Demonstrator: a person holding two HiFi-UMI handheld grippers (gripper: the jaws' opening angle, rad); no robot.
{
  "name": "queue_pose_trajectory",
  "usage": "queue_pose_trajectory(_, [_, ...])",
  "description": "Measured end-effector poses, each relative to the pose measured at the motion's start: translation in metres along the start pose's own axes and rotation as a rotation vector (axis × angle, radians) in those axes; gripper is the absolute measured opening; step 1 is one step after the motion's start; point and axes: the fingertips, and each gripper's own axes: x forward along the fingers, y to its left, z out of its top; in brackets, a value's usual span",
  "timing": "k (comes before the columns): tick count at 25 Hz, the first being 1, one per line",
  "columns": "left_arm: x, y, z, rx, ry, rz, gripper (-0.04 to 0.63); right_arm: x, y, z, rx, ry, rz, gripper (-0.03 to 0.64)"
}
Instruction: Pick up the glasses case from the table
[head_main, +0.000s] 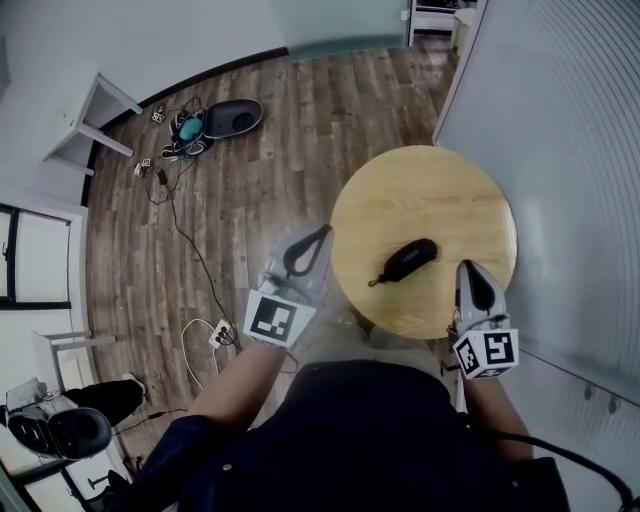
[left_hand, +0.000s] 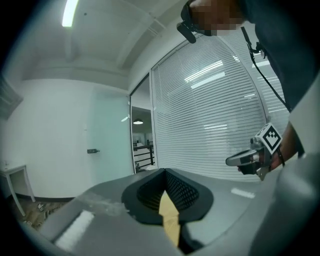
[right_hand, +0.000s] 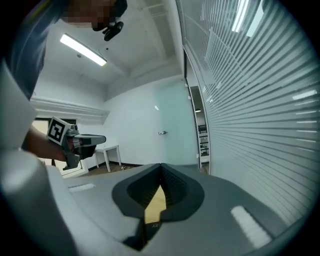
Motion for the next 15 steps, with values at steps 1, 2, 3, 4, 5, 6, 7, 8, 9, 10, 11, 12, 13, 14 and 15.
queue_pose_trajectory(1, [0.009, -0.003, -0.007, -0.004, 0.003, -0.011, 0.003, 0.008, -0.005, -0.008, 0.010, 0.016, -0.009, 0.008])
queue_pose_trajectory(2, [0.018, -0.007, -0.013, -0.008, 0.005, -0.026, 0.003, 0.014, -0.010, -0.015, 0.018, 0.027, -0.023, 0.008])
queue_pose_trajectory(3, [0.027, -0.012, -0.020, -0.014, 0.007, -0.045, 0.003, 0.019, -0.014, -0.021, 0.021, 0.031, -0.039, 0.008])
queue_pose_trajectory(4, [0.034, -0.018, -0.028, -0.024, 0.010, -0.066, 0.003, 0.022, -0.018, -0.026, 0.020, 0.032, -0.056, 0.008])
queue_pose_trajectory(5, [0.039, -0.025, -0.037, -0.035, 0.015, -0.086, 0.003, 0.025, -0.020, -0.034, 0.020, 0.036, -0.071, 0.008])
queue_pose_trajectory(6, [0.043, -0.030, -0.047, -0.048, 0.023, -0.100, 0.003, 0.028, -0.020, -0.044, 0.026, 0.047, -0.084, 0.008])
queue_pose_trajectory(7, [0.047, -0.033, -0.058, -0.060, 0.038, -0.109, 0.003, 0.031, -0.021, -0.055, 0.040, 0.063, -0.094, 0.008])
queue_pose_trajectory(8, [0.052, -0.034, -0.069, -0.069, 0.055, -0.115, 0.003, 0.037, -0.021, -0.068, 0.060, 0.080, -0.102, 0.008])
queue_pose_trajectory(9, [0.060, -0.034, -0.081, -0.071, 0.074, -0.123, 0.003, 0.043, -0.022, -0.082, 0.085, 0.097, -0.107, 0.008])
queue_pose_trajectory(10, [0.069, -0.036, -0.095, -0.064, 0.091, -0.138, 0.003, 0.051, -0.025, -0.099, 0.113, 0.111, -0.111, 0.009])
queue_pose_trajectory(11, [0.080, -0.039, -0.110, -0.049, 0.103, -0.160, 0.003, 0.059, -0.028, -0.118, 0.145, 0.124, -0.117, 0.017])
queue_pose_trajectory(12, [0.091, -0.044, -0.125, -0.027, 0.112, -0.187, 0.003, 0.067, -0.032, -0.139, 0.179, 0.140, -0.126, 0.139])
queue_pose_trajectory(13, [0.099, -0.048, -0.138, -0.003, 0.121, -0.215, 0.003, 0.074, -0.035, -0.159, 0.215, 0.158, -0.140, 0.180])
queue_pose_trajectory(14, [0.105, -0.052, -0.149, 0.015, 0.131, -0.238, 0.003, 0.079, -0.038, -0.177, 0.253, 0.176, -0.160, 0.207])
queue_pose_trajectory(15, [0.109, -0.054, -0.157, 0.024, 0.141, -0.255, 0.003, 0.082, -0.041, -0.192, 0.294, 0.193, -0.184, 0.242])
